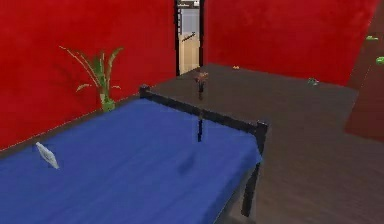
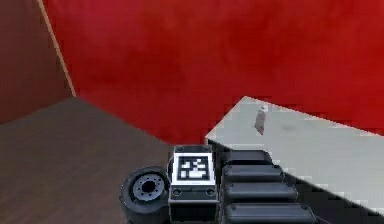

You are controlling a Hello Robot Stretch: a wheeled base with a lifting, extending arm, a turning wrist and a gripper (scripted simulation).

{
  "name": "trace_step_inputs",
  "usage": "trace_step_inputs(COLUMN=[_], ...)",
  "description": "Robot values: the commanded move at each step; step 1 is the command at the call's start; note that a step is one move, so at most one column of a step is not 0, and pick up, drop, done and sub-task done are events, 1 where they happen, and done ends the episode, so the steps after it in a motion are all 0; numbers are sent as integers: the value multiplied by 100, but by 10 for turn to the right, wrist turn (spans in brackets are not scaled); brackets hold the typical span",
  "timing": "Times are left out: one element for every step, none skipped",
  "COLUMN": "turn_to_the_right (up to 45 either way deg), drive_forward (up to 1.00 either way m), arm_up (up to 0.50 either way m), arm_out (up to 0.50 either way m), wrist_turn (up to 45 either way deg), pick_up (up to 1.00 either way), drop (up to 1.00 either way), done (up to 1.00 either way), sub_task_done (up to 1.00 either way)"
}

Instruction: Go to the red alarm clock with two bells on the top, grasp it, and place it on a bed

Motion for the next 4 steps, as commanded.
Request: trace_step_inputs(turn_to_the_right=[-450,-450,-210,0], drive_forward=[0,0,0,0], arm_up=[0,0,0,0], arm_out=[0,0,0,36], wrist_turn=[0,0,0,0], pick_up=[0,0,0,0], drop=[0,0,0,0], done=[0,0,0,0], sub_task_done=[0,0,0,0])
